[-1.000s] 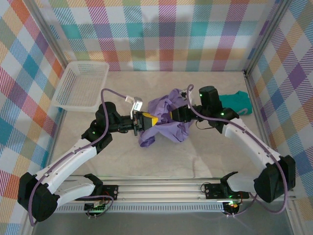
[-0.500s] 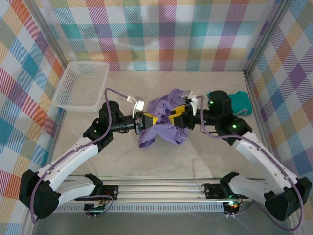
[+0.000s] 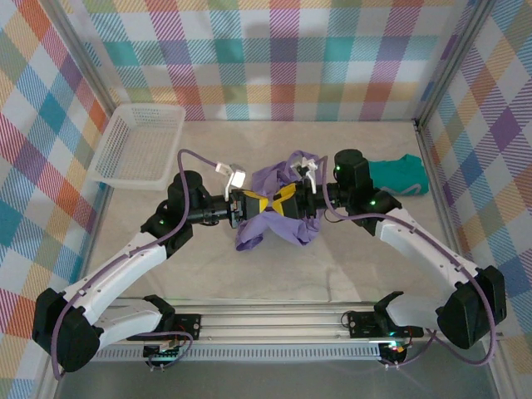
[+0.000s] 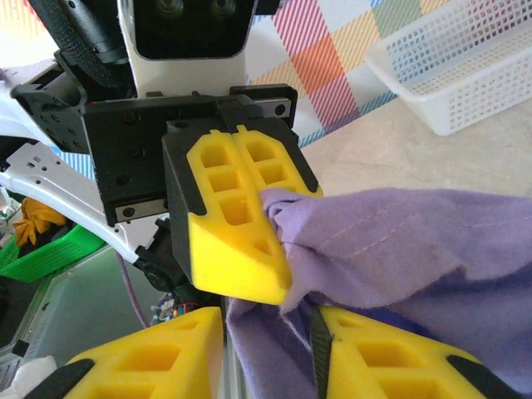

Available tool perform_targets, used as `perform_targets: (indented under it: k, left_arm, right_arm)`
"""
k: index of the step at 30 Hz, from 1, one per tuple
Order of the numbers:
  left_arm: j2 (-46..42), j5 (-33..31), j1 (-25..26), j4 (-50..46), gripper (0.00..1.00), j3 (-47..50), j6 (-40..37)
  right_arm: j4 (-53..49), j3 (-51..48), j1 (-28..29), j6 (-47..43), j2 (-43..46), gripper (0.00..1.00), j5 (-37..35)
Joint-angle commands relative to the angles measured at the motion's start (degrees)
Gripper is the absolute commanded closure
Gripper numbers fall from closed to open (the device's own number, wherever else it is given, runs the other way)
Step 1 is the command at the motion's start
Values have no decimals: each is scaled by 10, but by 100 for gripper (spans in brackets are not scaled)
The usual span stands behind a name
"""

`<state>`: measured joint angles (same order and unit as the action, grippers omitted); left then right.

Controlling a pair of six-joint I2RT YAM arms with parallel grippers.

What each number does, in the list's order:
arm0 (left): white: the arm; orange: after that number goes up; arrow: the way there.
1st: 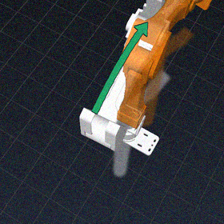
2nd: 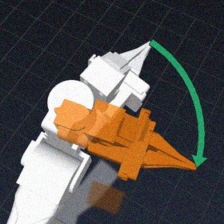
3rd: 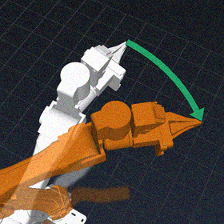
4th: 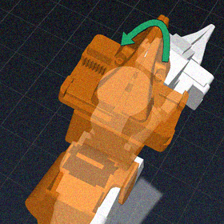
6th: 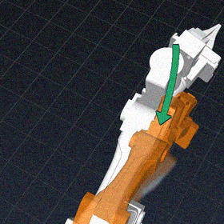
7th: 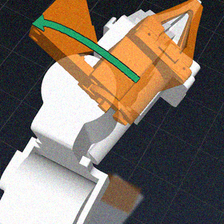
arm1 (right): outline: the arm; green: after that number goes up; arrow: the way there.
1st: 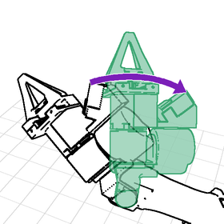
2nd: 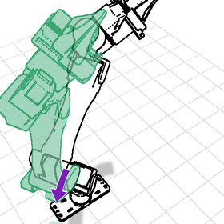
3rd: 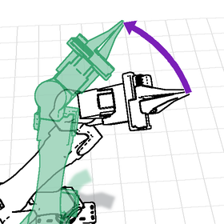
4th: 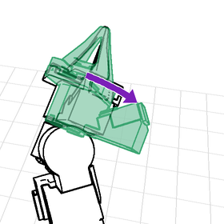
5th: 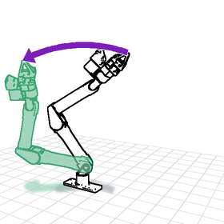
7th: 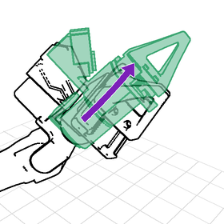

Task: Fold the inside-out t-shirt

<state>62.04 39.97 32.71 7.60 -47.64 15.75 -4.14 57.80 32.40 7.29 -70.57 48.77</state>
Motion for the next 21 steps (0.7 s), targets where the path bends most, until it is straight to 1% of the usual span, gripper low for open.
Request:
perform_targets:
  k: [1,4,10,12,18,19,21]
  left_arm:
    - [-3,12,-3,5,100,-19,-6]
    - [-4,12,-3,6,100,-19,-6]
    - [-6,13,-2,4,100,-20,-6]
    - [-6,12,-2,3,100,-20,-6]
    - [-7,14,-1,3,100,-20,-7]
    - [-6,14,-1,3,100,-20,-7]
    - [-7,13,0,2,100,-20,-7]
  right_arm:
    - [39,-7,6,17,-10,67,24]
    - [44,-6,8,21,-12,69,24]
    - [47,-5,10,22,-16,78,17]
    - [48,-5,10,25,-17,82,12]
    - [52,-5,11,36,-17,84,-5]
    - [52,-5,11,37,-17,86,-9]
    - [52,-6,10,42,-16,95,-21]
